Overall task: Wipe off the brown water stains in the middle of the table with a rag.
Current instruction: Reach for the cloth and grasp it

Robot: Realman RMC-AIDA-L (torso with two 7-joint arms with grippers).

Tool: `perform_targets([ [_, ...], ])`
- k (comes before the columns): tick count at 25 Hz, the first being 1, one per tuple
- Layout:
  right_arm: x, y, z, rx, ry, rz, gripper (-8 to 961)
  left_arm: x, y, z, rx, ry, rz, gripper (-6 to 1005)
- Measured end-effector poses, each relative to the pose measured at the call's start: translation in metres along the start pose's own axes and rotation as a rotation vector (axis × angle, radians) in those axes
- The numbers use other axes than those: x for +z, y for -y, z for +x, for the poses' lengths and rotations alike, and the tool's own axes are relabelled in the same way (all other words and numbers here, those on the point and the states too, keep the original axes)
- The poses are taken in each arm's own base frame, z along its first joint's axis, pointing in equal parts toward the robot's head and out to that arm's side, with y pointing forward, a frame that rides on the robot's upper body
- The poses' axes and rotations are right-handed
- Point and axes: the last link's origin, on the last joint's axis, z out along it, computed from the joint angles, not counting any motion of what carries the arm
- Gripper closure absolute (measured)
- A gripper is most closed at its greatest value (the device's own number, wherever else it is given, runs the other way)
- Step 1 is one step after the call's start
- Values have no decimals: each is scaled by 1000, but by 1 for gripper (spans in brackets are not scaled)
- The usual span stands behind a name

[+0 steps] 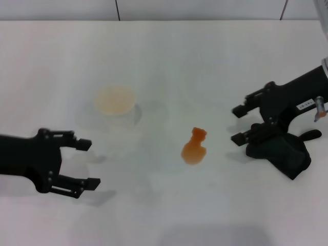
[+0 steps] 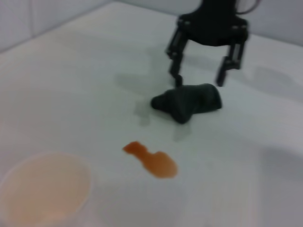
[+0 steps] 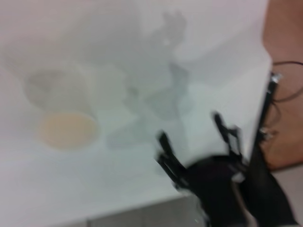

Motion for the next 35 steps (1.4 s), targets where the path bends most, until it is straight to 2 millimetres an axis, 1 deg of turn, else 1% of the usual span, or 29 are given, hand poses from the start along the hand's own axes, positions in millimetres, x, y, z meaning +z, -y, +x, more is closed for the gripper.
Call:
perform_targets([
  [3,0,1,5,57,-65,41,230,1,2,14,41,25,-45,108],
  [12,2,5,11,233,-191,129,227,7,5,34,154,72,-62,108],
  [19,12,4,14,309,-283,162,229,12,4,37,203,61,-62,108],
  [24,15,6,17,336,-334,192,230,15,3,39,238,51,-61,108],
  [30,14,10,21,361,-378,232,230,18,4,38,247,48,-54,109],
  [35,15,10,22,357,-388,232,231,20,4,38,253,43,-51,109],
])
